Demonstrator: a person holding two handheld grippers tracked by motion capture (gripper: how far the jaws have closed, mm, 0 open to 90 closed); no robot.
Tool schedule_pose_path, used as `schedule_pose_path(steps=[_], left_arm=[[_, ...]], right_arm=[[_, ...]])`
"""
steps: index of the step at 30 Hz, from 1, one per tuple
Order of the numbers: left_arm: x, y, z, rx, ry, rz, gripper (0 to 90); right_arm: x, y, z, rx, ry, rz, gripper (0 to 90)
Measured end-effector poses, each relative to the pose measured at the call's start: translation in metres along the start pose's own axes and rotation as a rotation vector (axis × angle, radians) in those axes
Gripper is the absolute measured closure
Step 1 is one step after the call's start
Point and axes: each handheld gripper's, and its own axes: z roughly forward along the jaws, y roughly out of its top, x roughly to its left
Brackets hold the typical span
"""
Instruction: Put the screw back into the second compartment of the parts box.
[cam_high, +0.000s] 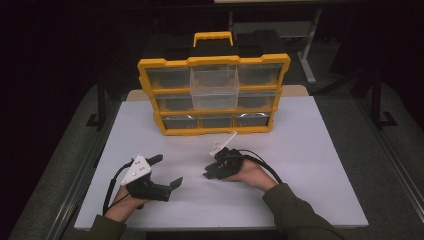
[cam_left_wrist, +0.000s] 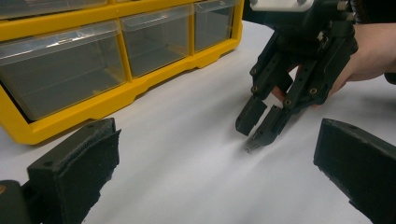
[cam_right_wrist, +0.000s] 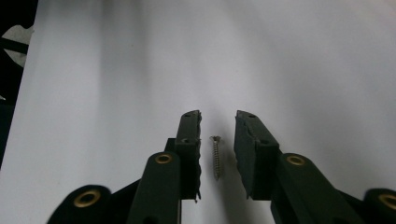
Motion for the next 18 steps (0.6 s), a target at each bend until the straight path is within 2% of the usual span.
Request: schedule_pose_path(steps=[12,15,18], left_arm=[[0.0000,-0.0001,-0.0002,0.000,0.000,-0.002,0.0],[0.0001,-0.0001,0.0002,0.003,0.000,0.003,0.0],[-0.0008,0.0001,0.0001,0.006,-0.005,0.005,0.0]], right_arm=[[-0.0015,-0.0021,0.0086,0.015,0.002,-0.030,81.3],[-0.0007,-0.0019,0.0094,0.018,-0.022,-0.055,86.3],[0.0000,-0.0018,0.0095,0.020,-0.030,-0.054,87.1]])
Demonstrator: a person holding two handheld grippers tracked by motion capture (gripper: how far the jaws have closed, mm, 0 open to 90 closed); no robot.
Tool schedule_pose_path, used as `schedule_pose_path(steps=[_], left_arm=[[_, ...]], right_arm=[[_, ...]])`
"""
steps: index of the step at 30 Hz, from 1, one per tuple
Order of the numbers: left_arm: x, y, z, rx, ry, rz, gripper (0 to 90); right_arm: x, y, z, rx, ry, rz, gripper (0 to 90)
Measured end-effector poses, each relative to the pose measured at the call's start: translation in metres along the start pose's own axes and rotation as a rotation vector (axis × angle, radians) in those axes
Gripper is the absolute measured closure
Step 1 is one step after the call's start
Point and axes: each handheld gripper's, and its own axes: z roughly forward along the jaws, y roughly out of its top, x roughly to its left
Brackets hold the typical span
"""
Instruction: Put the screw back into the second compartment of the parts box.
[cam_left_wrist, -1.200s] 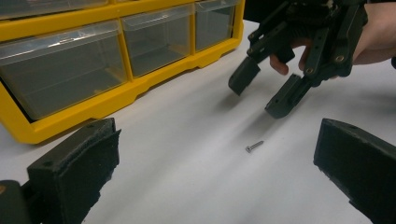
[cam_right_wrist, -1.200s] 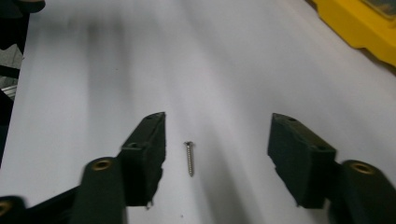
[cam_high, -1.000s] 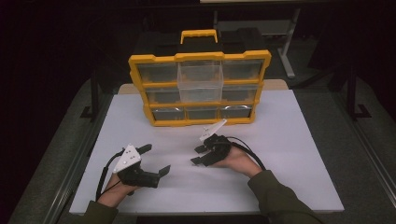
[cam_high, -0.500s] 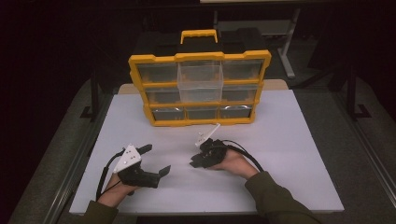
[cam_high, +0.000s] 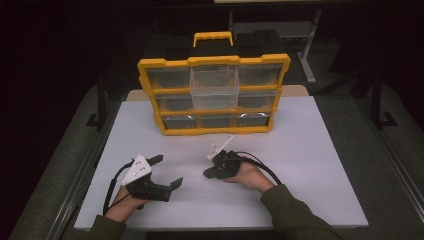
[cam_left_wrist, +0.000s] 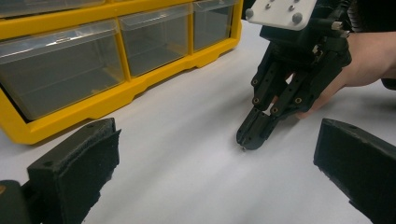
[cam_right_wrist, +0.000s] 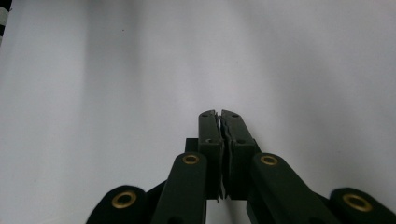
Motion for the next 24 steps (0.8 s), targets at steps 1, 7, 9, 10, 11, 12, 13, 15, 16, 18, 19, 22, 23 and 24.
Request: schedule_pose_path(steps=[1,7,9,10,11,12,13,15,16,18,19,22,23,24], left_arm=[[0.000,0.000,0.000,0.001,0.000,0.000,0.0],[0.000,0.000,-0.001,-0.004,0.001,-0.007,0.0],[0.000,0.000,-0.001,-0.005,0.001,-0.007,0.0],[0.001,0.000,-0.001,-0.007,0.001,-0.007,0.0],[0.001,0.000,-0.001,-0.007,0.001,-0.008,0.0],[0.001,0.000,-0.001,-0.007,0.001,-0.007,0.0],[0.001,0.000,-0.001,-0.007,0.001,-0.007,0.0],[0.000,0.000,-0.001,-0.007,0.001,-0.010,0.0],[0.000,0.000,-0.001,-0.006,0.001,-0.009,0.0],[0.000,0.000,-0.001,-0.007,0.001,-0.010,0.0],[0.001,0.000,-0.001,-0.007,0.002,-0.001,0.0],[0.001,0.000,-0.001,-0.007,0.002,-0.004,0.0],[0.001,0.000,-0.001,-0.007,0.002,-0.004,0.0],[0.001,0.000,-0.001,-0.006,0.003,-0.005,0.0]], right_arm=[[0.000,0.000,0.000,-0.002,-0.001,0.002,87.3],[-0.001,0.001,-0.001,0.007,0.009,0.008,87.5],[-0.001,0.001,-0.001,0.012,0.008,0.005,87.4],[-0.001,0.002,-0.002,0.012,0.007,-0.001,87.4],[-0.001,0.002,-0.002,0.011,0.012,0.000,87.5],[-0.001,0.002,-0.004,0.013,0.003,0.003,87.4],[-0.001,0.002,-0.005,0.011,0.007,0.011,87.4],[-0.002,0.003,-0.008,0.008,0.006,0.014,87.4],[-0.001,0.003,-0.010,0.003,0.011,0.020,87.4],[-0.002,0.004,-0.015,-0.001,0.014,0.023,87.4],[-0.002,0.005,-0.017,-0.010,0.014,0.021,87.4],[-0.004,0.005,-0.025,-0.017,0.013,0.029,87.4],[-0.005,0.005,-0.028,-0.021,0.012,0.028,87.4],[-0.006,0.005,-0.031,-0.025,0.009,0.035,87.4]])
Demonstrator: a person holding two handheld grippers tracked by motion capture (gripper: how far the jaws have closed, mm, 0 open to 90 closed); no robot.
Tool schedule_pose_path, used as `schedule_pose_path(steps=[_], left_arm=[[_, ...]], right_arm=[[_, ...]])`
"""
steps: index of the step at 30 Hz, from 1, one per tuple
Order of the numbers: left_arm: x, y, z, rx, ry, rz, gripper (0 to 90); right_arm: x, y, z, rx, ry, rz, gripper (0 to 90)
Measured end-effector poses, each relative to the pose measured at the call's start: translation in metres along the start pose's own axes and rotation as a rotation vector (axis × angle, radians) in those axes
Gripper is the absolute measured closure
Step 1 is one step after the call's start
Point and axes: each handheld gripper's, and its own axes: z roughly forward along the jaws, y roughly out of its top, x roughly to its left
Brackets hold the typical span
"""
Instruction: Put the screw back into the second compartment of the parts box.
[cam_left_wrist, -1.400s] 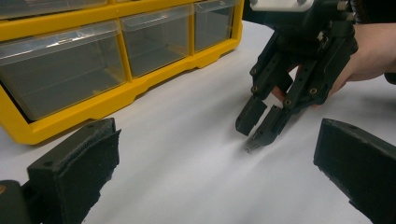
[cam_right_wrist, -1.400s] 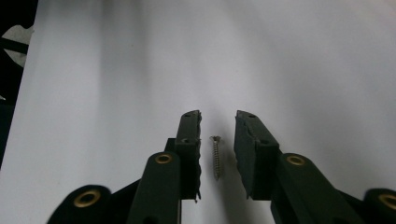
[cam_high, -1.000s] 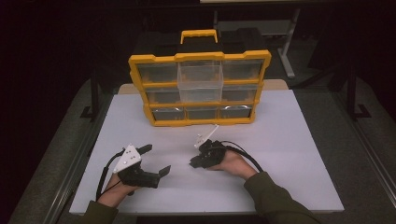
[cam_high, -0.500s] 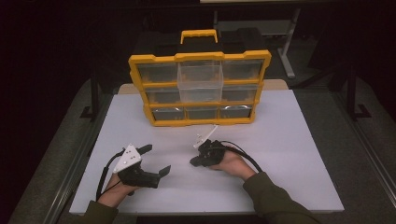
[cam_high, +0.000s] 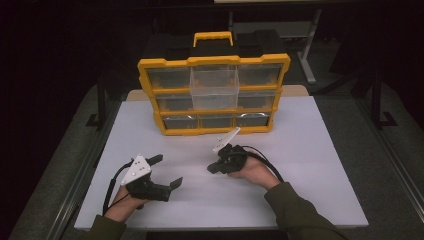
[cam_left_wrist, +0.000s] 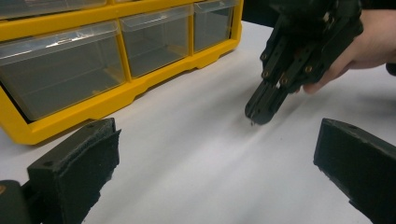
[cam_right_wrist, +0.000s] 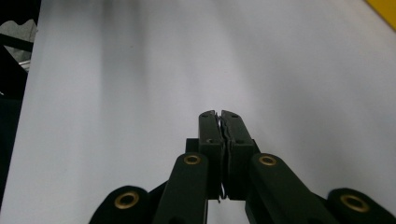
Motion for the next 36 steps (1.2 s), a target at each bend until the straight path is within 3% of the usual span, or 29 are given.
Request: schedule_pose_path(steps=[2,3,5,14,20,22,36], left_arm=[[0.000,0.000,0.000,0.000,0.000,-0.003,0.0],[0.000,0.000,0.000,0.001,0.000,-0.003,0.0],[0.000,0.000,0.000,0.000,-0.001,-0.002,0.0],[-0.001,0.000,0.000,-0.001,0.000,-0.005,0.0],[0.000,0.000,0.000,-0.001,0.000,-0.003,0.0],[-0.001,0.000,0.000,-0.002,-0.001,-0.003,0.0],[0.000,0.001,-0.001,-0.006,0.001,0.003,0.0]], right_arm=[[-0.002,0.000,-0.005,-0.017,-0.001,-0.015,87.4],[-0.001,0.000,-0.009,0.000,-0.002,0.016,87.4],[0.000,0.000,-0.014,0.007,-0.001,0.023,87.4],[-0.004,-0.001,-0.028,-0.011,-0.002,0.013,87.4],[-0.006,0.001,-0.039,-0.017,-0.003,0.037,87.3],[-0.008,0.001,-0.042,-0.025,-0.013,0.016,87.2],[-0.010,0.001,-0.060,-0.052,-0.035,0.050,87.2]])
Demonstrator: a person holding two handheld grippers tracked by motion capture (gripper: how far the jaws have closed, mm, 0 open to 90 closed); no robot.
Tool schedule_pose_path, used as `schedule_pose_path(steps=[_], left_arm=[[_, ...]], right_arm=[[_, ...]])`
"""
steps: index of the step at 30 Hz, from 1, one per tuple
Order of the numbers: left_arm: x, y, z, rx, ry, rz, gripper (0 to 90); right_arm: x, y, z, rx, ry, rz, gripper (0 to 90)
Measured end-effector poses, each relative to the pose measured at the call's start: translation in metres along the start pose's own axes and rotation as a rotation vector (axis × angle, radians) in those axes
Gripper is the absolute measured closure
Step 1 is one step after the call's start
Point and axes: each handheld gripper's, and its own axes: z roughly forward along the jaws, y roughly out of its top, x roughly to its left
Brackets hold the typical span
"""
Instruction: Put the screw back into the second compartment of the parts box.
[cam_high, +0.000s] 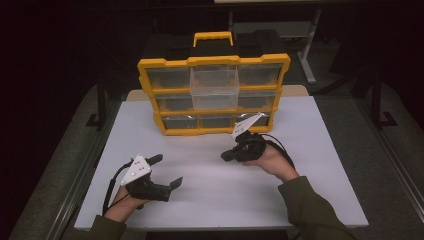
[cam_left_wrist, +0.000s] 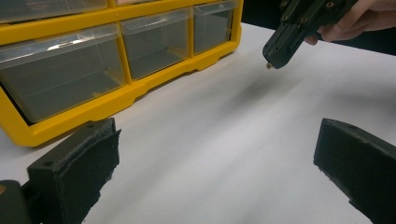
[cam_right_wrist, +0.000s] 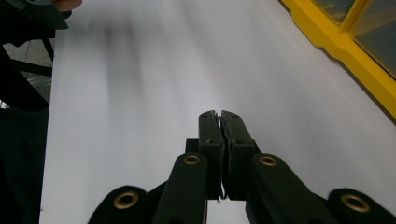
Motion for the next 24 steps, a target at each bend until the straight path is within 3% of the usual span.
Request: schedule_pose_path(steps=[13,24], left_arm=[[-0.001,0.000,0.000,0.005,-0.002,-0.006,0.0],[-0.001,0.000,0.001,0.004,-0.002,-0.005,0.0]], right_arm=[[-0.006,0.009,-0.023,-0.030,-0.015,-0.012,87.2],[-0.011,0.019,-0.045,-0.053,-0.018,0.009,87.2]])
